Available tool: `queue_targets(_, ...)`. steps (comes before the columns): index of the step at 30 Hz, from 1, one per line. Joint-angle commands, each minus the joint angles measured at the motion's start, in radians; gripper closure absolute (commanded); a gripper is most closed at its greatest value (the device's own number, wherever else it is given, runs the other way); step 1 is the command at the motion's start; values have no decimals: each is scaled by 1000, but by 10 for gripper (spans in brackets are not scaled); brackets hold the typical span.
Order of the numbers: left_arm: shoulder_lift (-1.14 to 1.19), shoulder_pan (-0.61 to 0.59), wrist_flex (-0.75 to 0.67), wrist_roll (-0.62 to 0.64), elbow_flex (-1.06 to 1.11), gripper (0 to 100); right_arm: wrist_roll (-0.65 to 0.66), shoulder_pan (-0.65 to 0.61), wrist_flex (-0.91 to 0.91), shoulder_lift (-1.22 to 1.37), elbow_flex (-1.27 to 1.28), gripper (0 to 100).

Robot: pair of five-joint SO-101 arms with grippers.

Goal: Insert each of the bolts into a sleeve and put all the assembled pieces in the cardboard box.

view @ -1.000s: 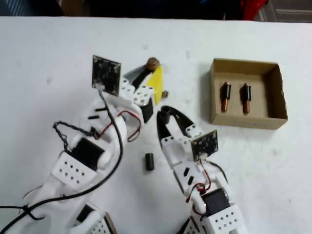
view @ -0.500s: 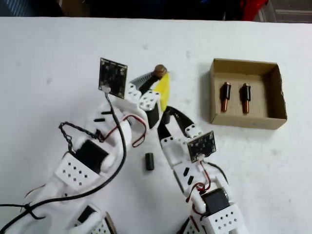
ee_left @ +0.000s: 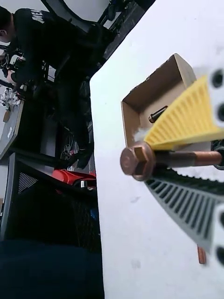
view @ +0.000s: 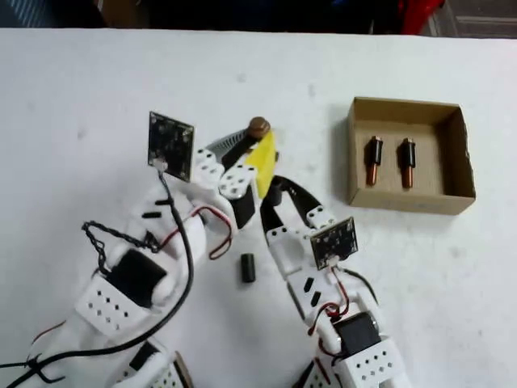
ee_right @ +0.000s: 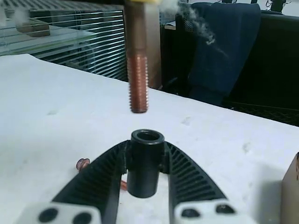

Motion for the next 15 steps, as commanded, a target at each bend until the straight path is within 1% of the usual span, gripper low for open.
queue_targets(1,-38,12,-6,12,-8,976,14,-2,-1,-8,8,983)
queue_targets(3,-38,12,-6,14,-8,976,14,-2,-1,-8,8,983)
queue_targets(6,-36,12,-6,55,-6,976,21,-4,-2,-8,8,983)
queue_targets(11,-36,12,-5,58,2,976,23,-4,-8,-8,6,983)
queue_targets(15,-38,7,-78,55,61,976,23,-5,-8,-8,3,983)
